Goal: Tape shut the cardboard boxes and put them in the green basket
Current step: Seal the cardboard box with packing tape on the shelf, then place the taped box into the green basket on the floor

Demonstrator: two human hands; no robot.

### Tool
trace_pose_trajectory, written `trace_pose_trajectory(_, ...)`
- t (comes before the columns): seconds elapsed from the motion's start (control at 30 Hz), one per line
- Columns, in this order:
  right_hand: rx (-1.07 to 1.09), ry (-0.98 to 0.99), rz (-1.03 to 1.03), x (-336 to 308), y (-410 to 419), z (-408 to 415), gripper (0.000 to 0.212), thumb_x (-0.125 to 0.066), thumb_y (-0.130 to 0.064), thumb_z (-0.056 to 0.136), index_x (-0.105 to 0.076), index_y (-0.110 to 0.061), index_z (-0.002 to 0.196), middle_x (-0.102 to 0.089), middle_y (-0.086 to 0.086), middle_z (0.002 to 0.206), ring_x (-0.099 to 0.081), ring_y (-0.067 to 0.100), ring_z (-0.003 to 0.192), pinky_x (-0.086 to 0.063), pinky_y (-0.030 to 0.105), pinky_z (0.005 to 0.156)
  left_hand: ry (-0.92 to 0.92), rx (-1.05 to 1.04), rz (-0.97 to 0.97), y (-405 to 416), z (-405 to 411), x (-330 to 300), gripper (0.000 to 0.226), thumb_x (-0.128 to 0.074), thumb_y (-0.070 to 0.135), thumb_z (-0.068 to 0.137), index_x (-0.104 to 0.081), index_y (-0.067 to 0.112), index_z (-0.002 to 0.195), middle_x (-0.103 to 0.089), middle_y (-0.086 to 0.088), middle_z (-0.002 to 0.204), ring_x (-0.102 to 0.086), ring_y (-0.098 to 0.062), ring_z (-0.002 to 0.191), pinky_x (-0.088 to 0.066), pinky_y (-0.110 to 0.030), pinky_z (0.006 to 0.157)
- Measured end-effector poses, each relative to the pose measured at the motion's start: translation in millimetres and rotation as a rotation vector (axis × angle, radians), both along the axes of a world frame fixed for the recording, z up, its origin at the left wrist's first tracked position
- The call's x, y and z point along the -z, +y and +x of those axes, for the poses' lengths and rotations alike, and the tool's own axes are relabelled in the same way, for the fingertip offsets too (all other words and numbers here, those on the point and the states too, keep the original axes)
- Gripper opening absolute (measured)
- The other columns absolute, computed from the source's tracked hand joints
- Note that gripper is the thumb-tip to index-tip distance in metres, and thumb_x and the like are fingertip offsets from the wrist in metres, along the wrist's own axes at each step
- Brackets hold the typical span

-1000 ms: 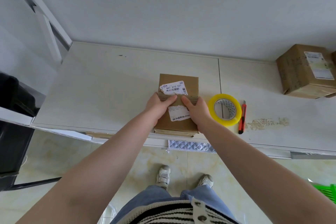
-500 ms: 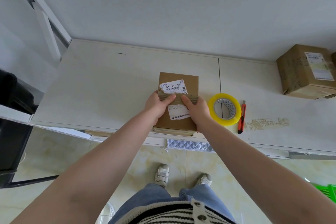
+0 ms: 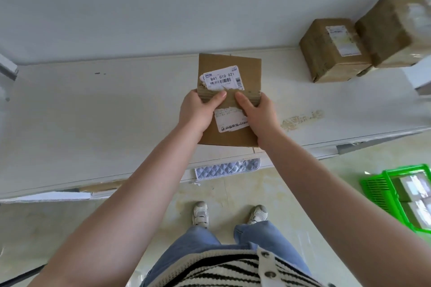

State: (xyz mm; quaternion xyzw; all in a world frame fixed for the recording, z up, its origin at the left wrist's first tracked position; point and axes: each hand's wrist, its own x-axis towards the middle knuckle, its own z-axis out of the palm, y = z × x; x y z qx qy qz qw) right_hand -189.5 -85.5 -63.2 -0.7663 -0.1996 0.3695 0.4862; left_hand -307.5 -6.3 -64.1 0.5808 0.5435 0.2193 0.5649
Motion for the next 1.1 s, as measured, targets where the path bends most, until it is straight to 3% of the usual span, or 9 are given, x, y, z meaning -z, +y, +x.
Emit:
trace_pose_trajectory(0.13, 0.140, -0.038, 0.047, -13.4, -51.0, 45.4, 0.039, -0.069, -0.044, 0.087, -0.059, -0.018, 0.114, -0.071, 0.000, 0.102, -0.069, 0.018, 0.092, -0.058, 0.044, 0.084, -0.019, 0.151, 0.069, -33.1, 57.8, -13.3, 0.043, -0.070, 0.049, 0.084, -0.068, 0.015, 0.110, -0.070, 0.003, 0.100, -0.066, -0.017, 0.090, -0.050, -0.029, 0.073)
trace_pose_trajectory(0.3, 0.394, 0.001, 0.105, -17.5, -145.5, 104.1, 0.035, -0.068, -0.039, 0.089, -0.059, -0.018, 0.115, -0.071, -0.001, 0.104, -0.069, 0.016, 0.093, -0.057, 0.042, 0.086, -0.056, 0.413, 0.105, -100.8, 143.7, -21.1, 0.046, -0.073, 0.047, 0.082, -0.066, 0.014, 0.114, -0.072, 0.002, 0.105, -0.067, -0.018, 0.097, -0.053, -0.033, 0.085)
trace_pose_trajectory(0.47, 0.652, 0.031, 0.124, -3.1, -250.7, 157.3, 0.035, -0.068, -0.034, 0.091, -0.059, -0.017, 0.120, -0.071, -0.002, 0.108, -0.069, 0.013, 0.096, -0.057, 0.035, 0.085, -0.032, 0.682, 0.049, -189.9, 231.5, -11.4, 0.044, -0.074, 0.044, 0.083, -0.067, 0.014, 0.113, -0.072, 0.003, 0.103, -0.067, -0.016, 0.096, -0.053, -0.035, 0.088)
trace_pose_trajectory(0.57, 0.799, 0.074, 0.105, 14.2, -322.6, 189.2, 0.034, -0.068, -0.034, 0.090, -0.059, -0.017, 0.118, -0.071, -0.001, 0.108, -0.069, 0.015, 0.096, -0.057, 0.039, 0.087, 0.006, 0.819, -0.025, -256.7, 283.1, 4.4, 0.044, -0.075, 0.043, 0.082, -0.067, 0.013, 0.113, -0.072, 0.000, 0.104, -0.068, -0.020, 0.097, -0.054, -0.041, 0.091)
trace_pose_trajectory(0.8, 1.003, 0.133, -0.006, 54.1, -459.0, 260.5, 0.039, -0.068, -0.033, 0.089, -0.058, -0.013, 0.122, -0.069, 0.004, 0.113, -0.066, 0.021, 0.103, -0.052, 0.044, 0.095, 0.133, 1.021, -0.195, -393.5, 384.7, 49.6, 0.046, -0.075, 0.039, 0.083, -0.065, 0.010, 0.117, -0.072, -0.007, 0.108, -0.068, -0.026, 0.099, -0.054, -0.045, 0.093)
trace_pose_trajectory(0.9, 1.050, 0.154, -0.024, 66.6, -500.1, 289.6, 0.036, -0.069, -0.032, 0.089, -0.060, -0.014, 0.118, -0.070, 0.003, 0.109, -0.067, 0.020, 0.100, -0.054, 0.041, 0.091, 0.185, 1.065, -0.187, -433.8, 420.6, 63.8, 0.050, -0.075, 0.043, 0.082, -0.062, 0.011, 0.119, -0.070, -0.007, 0.113, -0.066, -0.027, 0.103, -0.052, -0.044, 0.095)
trace_pose_trajectory(1.03, 1.119, 0.190, 0.005, 82.3, -535.7, 329.9, 0.026, -0.068, -0.030, 0.090, -0.060, -0.018, 0.112, -0.070, -0.004, 0.100, -0.067, 0.013, 0.090, -0.055, 0.024, 0.076, 0.237, 1.126, -0.175, -469.9, 472.2, 77.0, 0.051, -0.075, 0.044, 0.082, -0.061, 0.011, 0.119, -0.069, -0.007, 0.113, -0.066, -0.025, 0.101, -0.052, -0.043, 0.094)
trace_pose_trajectory(1.1, 1.155, 0.211, 0.007, 89.3, -548.9, 354.5, 0.026, -0.068, -0.030, 0.091, -0.059, -0.018, 0.112, -0.070, -0.002, 0.101, -0.067, 0.012, 0.089, -0.054, 0.026, 0.077, 0.263, 1.167, -0.172, -484.1, 502.3, 84.2, 0.051, -0.074, 0.044, 0.083, -0.062, 0.010, 0.119, -0.069, -0.007, 0.112, -0.066, -0.026, 0.100, -0.053, -0.043, 0.094)
